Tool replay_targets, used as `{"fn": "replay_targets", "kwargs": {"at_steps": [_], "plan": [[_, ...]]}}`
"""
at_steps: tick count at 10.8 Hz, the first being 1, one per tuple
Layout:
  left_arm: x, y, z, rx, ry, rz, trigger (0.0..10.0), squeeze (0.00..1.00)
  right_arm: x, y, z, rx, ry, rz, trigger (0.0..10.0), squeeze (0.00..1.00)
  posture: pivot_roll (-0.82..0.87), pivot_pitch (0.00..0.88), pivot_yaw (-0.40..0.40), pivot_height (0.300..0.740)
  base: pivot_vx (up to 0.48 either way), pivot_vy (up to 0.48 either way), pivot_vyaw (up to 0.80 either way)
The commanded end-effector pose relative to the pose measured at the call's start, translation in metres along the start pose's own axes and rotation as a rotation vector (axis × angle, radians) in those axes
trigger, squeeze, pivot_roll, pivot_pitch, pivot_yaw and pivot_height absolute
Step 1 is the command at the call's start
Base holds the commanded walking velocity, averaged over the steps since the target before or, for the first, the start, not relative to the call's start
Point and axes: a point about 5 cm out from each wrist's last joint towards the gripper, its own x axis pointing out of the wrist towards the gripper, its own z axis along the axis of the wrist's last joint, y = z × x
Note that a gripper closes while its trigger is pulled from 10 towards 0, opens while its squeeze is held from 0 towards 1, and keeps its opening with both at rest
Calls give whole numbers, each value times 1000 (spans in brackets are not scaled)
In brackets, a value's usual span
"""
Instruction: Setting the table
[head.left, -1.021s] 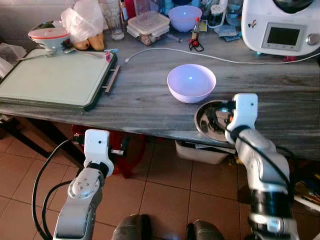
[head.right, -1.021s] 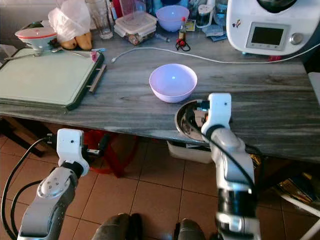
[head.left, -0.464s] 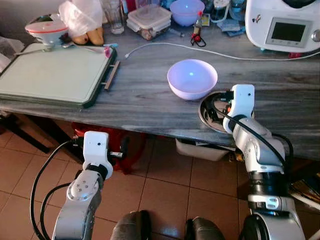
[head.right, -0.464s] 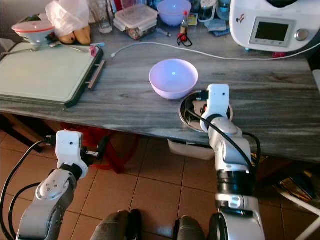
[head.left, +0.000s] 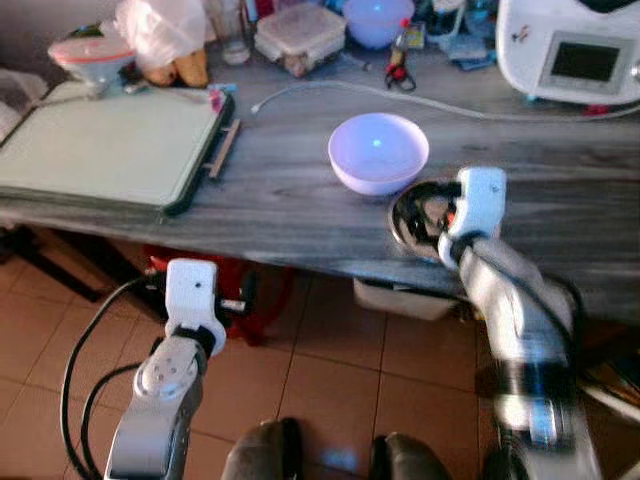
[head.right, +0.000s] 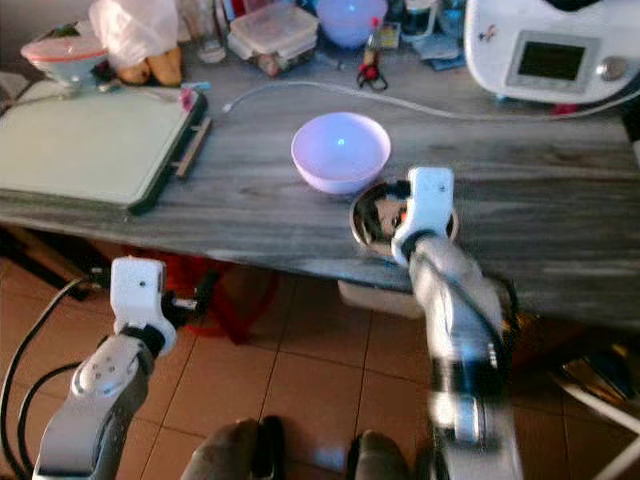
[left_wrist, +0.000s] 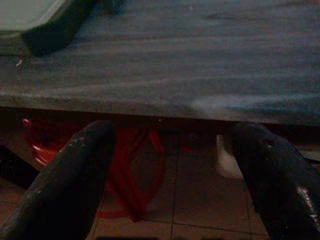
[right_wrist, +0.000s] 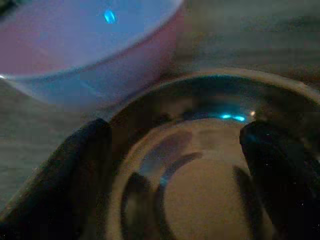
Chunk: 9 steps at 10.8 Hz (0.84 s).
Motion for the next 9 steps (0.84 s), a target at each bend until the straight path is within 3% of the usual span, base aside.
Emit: {"fn": "replay_targets", "kwargs": {"at_steps": [1,3,4,6,9], "plan": [[-1,6,-1,-2,-9,22,10000,0,-10,2,9,19,-59,-1,10000,0,-37,127,82,740,0,0,0],[-1,10,0,-7,-22,28,10000,0,-33,0,13,9,-154,-17,10000,0,-55,93,88,740,0,0,0],[-5,14,-1,-1,-34,42,10000,0,-48,5,18,-81,-289,-5,10000,0,-60,66,90,740,0,0,0],[-3,15,-5,-5,-32,53,10000,0,-51,2,0,-90,-261,-66,10000,0,-60,18,87,740,-122,0,0],[9,13,-1,-19,-64,57,10000,0,-42,-4,-15,-95,-216,-178,10000,0,-64,0,79,740,-291,0,0]]}}
